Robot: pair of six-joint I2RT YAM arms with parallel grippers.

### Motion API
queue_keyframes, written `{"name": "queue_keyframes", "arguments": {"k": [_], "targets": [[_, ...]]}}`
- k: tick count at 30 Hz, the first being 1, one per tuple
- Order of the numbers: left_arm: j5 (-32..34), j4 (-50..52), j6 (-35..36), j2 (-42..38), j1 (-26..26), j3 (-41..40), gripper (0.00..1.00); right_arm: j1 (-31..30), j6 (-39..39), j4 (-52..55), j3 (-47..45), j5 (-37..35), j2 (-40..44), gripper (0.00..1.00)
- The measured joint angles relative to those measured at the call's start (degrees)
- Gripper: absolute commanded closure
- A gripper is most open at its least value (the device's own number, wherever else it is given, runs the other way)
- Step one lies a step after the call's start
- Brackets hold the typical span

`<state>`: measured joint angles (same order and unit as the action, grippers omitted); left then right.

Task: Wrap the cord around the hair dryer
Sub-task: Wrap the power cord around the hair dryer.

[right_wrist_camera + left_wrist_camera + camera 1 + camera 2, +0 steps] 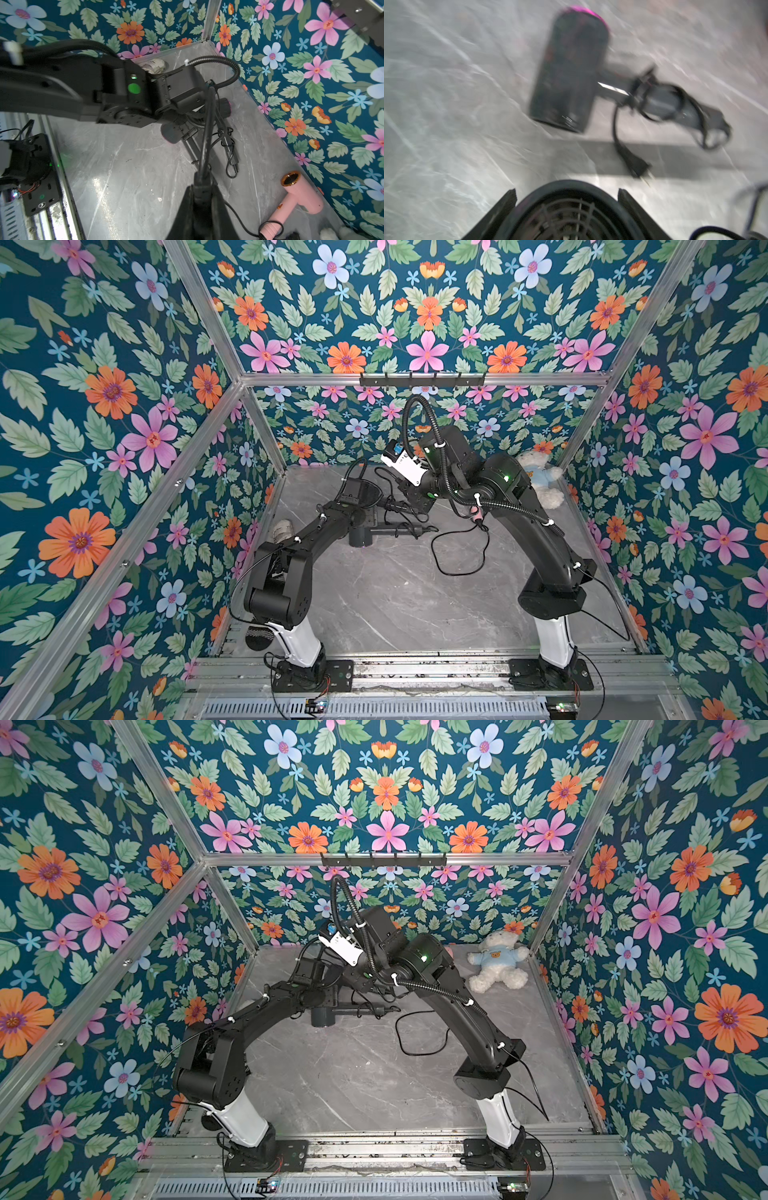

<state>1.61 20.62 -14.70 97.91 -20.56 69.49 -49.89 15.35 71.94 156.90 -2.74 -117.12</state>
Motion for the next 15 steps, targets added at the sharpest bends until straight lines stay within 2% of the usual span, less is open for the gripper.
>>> {"name": "queue_keyframes", "arguments": {"k": [4, 8, 11, 15], "targets": [[-12.7, 1.0, 6.9, -3.2, -3.2, -2.9, 1.00, 5.1, -1.1, -0.4, -4.2, 1.7, 0.0, 1.00], [-27.4, 0.6, 12.4, -8.1, -3.4, -7.7, 1.00, 13.0, -3.5, -2.8, -12.8, 4.6, 1.1, 1.00], [-37.0, -1.1, 14.9, -11.4, -3.3, -10.2, 1.00, 18.4, -4.9, -5.6, -19.8, 7.5, 1.1, 1.00], [-46.8, -5.9, 14.9, -15.3, -2.5, -12.9, 1.00, 23.4, -6.9, -9.7, -29.6, 11.1, 0.6, 1.00]]}}
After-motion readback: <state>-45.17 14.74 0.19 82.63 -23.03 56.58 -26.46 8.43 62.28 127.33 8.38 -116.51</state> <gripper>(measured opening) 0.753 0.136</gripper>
